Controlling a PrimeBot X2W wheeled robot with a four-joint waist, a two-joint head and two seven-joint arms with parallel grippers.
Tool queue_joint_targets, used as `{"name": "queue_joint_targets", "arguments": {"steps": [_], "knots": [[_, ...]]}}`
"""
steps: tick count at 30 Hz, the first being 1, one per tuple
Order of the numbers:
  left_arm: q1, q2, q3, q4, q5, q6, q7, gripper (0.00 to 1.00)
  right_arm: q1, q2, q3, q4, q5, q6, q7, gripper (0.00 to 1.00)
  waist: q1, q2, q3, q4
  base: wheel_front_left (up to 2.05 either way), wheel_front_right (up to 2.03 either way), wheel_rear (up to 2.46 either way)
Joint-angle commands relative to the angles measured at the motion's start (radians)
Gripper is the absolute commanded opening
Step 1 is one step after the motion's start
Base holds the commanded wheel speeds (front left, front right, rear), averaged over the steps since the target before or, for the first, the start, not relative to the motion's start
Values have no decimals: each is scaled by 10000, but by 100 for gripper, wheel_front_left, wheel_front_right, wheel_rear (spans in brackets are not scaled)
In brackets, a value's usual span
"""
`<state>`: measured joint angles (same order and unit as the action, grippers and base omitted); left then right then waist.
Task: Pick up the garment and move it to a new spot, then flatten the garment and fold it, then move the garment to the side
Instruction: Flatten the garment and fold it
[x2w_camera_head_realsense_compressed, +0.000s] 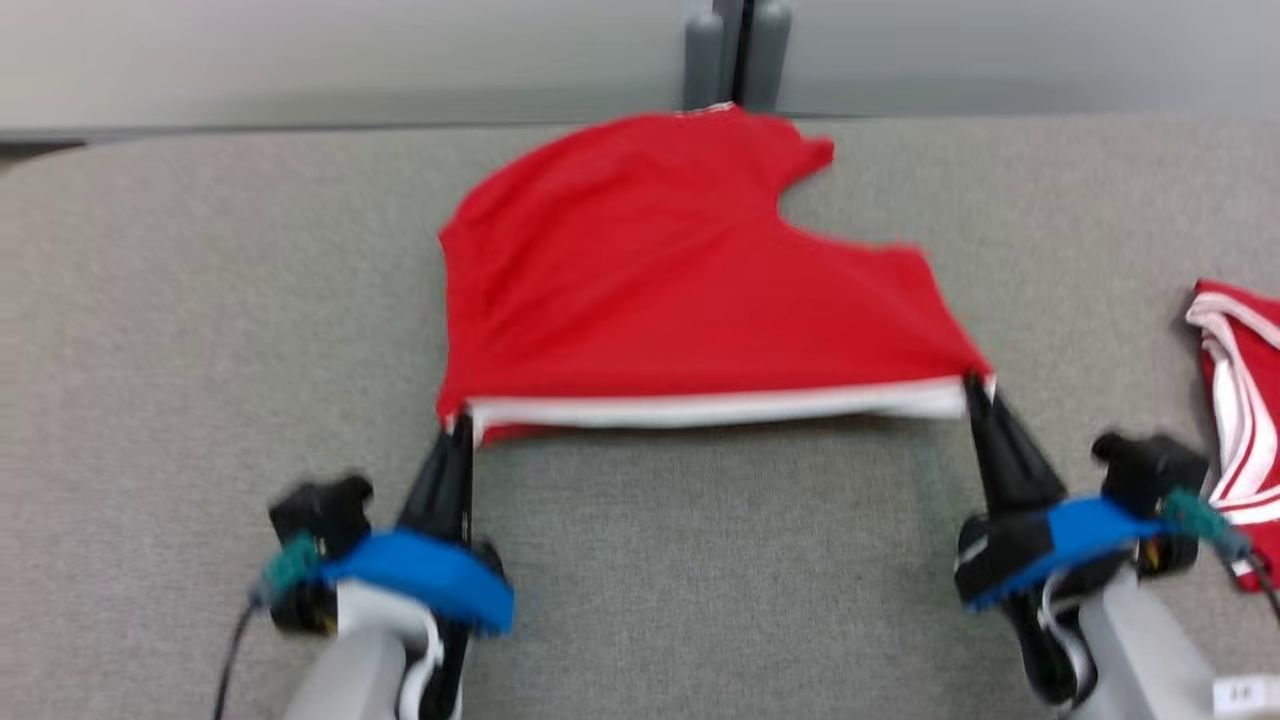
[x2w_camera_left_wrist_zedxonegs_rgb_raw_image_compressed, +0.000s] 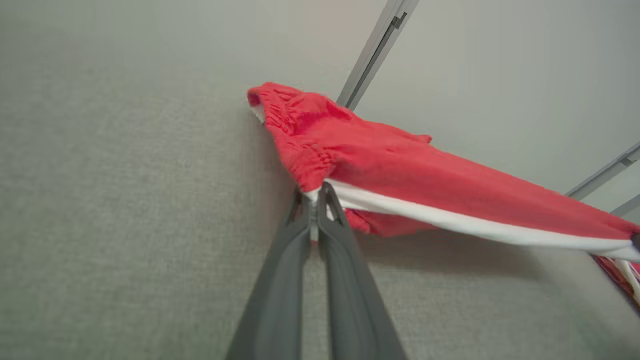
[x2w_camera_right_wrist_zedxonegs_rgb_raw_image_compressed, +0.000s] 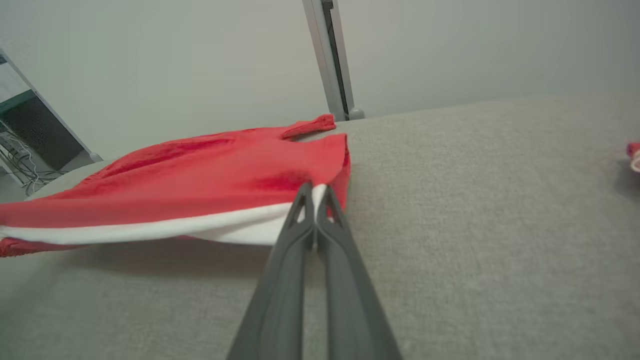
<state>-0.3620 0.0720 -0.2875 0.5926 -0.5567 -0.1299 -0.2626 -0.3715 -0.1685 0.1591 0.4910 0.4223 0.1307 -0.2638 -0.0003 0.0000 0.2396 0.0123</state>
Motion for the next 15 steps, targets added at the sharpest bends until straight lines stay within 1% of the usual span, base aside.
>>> {"name": "queue_joint_targets", "arguments": {"steps": [1, 4, 8, 12, 15], "knots": [[380, 10, 97, 20, -69, -5, -24, 0, 365, 15, -13, -7, 101, 1, -7, 0, 3, 0, -342, -158, 0, 0, 0], [1466, -81, 19, 17, -41, -6, -26, 0, 1243, 95, 21, -34, 236, 1, -7, 0, 3, 0, -972, -139, 0, 0, 0], [2568, -120, 242, -67, -128, -6, -26, 0, 2225, 186, -17, -167, 338, -1, -6, 0, 3, 0, -1661, -55, 0, 0, 0], [3378, -152, 216, -264, -116, -7, -25, 0, 3110, 113, 197, -378, 471, -1, -6, 0, 3, 0, -2148, 86, 0, 0, 0], [3794, -164, 328, -663, -73, -7, -26, 0, 3608, -13, 262, -662, 556, -2, -6, 0, 3, 0, -2284, 169, 0, 0, 0]]}}
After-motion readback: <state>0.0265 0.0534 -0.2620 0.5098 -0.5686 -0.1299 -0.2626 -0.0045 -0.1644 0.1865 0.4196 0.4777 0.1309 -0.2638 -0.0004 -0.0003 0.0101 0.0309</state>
